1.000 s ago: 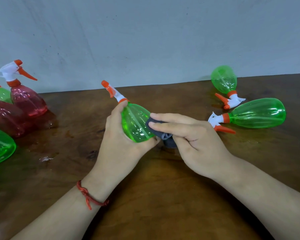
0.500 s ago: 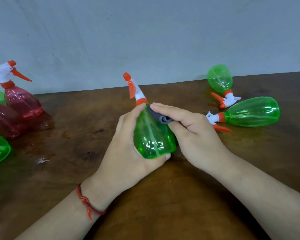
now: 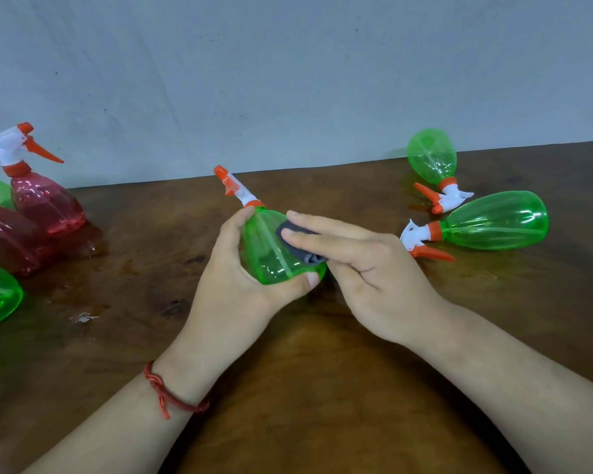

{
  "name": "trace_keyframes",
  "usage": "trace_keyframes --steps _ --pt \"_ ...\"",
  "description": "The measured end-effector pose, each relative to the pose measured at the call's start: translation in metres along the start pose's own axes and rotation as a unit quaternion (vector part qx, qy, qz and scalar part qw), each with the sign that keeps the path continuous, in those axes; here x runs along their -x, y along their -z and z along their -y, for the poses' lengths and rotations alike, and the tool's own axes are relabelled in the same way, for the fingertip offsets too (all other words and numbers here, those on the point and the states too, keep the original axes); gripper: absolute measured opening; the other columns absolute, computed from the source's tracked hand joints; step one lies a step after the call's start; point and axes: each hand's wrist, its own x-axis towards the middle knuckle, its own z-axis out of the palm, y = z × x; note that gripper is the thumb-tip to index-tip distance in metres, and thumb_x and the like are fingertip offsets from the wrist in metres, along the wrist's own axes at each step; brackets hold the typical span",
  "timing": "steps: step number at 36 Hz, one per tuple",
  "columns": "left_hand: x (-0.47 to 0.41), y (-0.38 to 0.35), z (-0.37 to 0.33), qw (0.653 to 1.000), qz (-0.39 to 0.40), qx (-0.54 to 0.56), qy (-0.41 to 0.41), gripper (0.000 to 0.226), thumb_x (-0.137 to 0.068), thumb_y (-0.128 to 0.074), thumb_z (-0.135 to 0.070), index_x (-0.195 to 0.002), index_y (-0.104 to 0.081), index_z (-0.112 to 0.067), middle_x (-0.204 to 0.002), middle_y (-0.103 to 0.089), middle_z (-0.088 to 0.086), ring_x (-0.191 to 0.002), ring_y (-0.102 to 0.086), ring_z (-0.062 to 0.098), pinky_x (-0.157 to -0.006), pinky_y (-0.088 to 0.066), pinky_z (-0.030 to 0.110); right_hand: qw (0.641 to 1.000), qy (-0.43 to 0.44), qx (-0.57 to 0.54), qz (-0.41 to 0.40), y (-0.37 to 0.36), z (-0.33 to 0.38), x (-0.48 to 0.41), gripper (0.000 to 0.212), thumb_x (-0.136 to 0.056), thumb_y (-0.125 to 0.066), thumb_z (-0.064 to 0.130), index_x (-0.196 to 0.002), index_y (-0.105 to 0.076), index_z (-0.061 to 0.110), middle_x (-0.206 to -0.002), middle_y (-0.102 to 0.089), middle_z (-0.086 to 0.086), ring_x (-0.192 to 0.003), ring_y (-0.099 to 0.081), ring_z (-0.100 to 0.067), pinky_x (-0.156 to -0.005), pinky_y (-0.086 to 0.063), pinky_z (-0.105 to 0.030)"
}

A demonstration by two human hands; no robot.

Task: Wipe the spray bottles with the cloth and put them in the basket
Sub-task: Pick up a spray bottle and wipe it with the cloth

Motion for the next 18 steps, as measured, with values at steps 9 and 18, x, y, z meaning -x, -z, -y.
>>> trace_keyframes --steps 9,18 --pt "-0.0049 0.0038 -0.0033 0.996 -0.044 0.062 0.039 0.096 -0.067 -0.103 -0.033 -0.148 -0.052 -0.035 -0.128 -0.073 -0.015 -0.116 -0.073 0.007 -0.100 -0.060 0.043 0.999 0.034 -0.002 -0.002 -0.0022 -0.0011 0.0012 0.050 -0.102 -0.048 -0.018 -0.137 -0.070 0.010 -0.154 -0.058 -0.002 -0.145 -0.051 -0.013 -0.119 -0.046 -0.042" --pt "0.0037 0.0034 -0.0071 0.999 0.021 0.004 -0.031 0.110 -0.066 -0.104 -0.039 -0.157 -0.042 -0.038 -0.149 -0.059 -0.012 -0.135 -0.062 0.014 -0.111 -0.054 0.043 0.987 -0.091 -0.116 -0.061 -0.0029 -0.0020 -0.0031 0.050 -0.105 -0.046 -0.011 -0.139 -0.069 0.019 -0.148 -0.063 0.010 -0.142 -0.051 0.000 -0.119 -0.040 -0.024"
